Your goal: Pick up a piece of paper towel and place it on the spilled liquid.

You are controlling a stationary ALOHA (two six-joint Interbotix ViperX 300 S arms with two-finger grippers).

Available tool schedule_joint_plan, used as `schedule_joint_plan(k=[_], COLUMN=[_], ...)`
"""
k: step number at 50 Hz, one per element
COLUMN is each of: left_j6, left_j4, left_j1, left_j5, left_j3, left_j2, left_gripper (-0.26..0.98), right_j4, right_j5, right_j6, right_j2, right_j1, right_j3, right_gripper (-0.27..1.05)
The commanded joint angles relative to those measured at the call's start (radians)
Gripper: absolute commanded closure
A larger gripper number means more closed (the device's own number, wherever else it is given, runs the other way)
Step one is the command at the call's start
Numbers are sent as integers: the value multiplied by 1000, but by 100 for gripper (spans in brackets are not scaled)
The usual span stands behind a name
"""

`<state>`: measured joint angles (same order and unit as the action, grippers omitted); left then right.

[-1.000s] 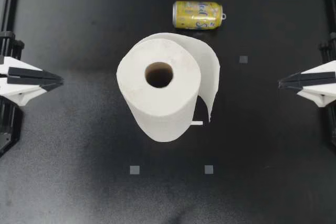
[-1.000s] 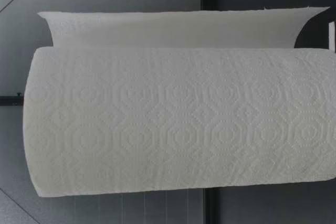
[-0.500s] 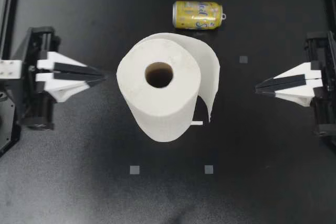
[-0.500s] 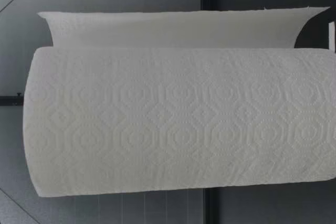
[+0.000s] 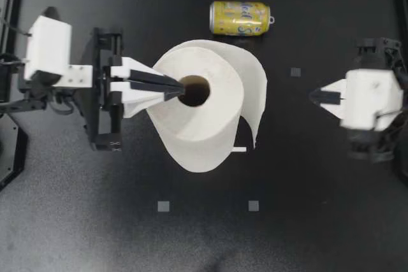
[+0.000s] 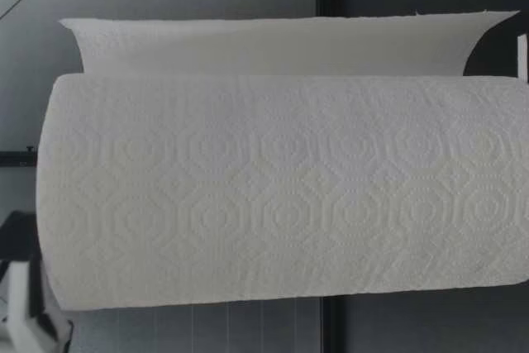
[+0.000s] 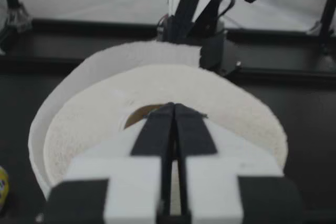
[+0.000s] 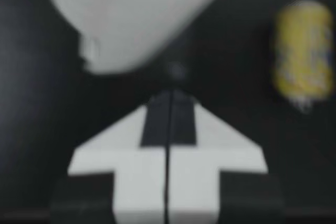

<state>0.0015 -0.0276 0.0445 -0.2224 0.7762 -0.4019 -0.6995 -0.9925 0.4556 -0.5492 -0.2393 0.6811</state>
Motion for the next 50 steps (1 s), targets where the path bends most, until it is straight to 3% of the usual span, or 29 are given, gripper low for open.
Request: schedule_joint_plan(k=[1, 5, 10, 19, 29, 35, 45, 50], left_j6=[2, 2, 3, -2, -6, -6, -5, -6], left_j4=[-2, -2, -2, -2, -5, -6, -6, -6], left_j1=[12, 18, 23, 25, 25, 25, 25, 25], left_j5=[9, 20, 37, 91, 150, 167, 170, 172], left_j3=[-35, -37, -37, -35, -41, -41, -41, -38], left_j2=[-2, 0, 0, 6, 20, 25, 26, 26], left_gripper=[63, 63, 63, 63, 63, 63, 63, 63], right_j4=[-227, -391, -463, -502, -632, -692, -713, -713], right_j5=[-187, -339, -394, -301, -198, -187, -192, -221], right_j6=[164, 350, 543, 864, 1253, 1440, 1583, 1598], right_j2=[55, 103, 138, 187, 258, 308, 403, 456], right_j1=[-127, -245, -337, -356, -356, -356, -356, -356], right_j3=[-46, -49, -41, -8, 46, 74, 66, 37], right_gripper=[82, 82, 82, 82, 76, 60, 8, 1])
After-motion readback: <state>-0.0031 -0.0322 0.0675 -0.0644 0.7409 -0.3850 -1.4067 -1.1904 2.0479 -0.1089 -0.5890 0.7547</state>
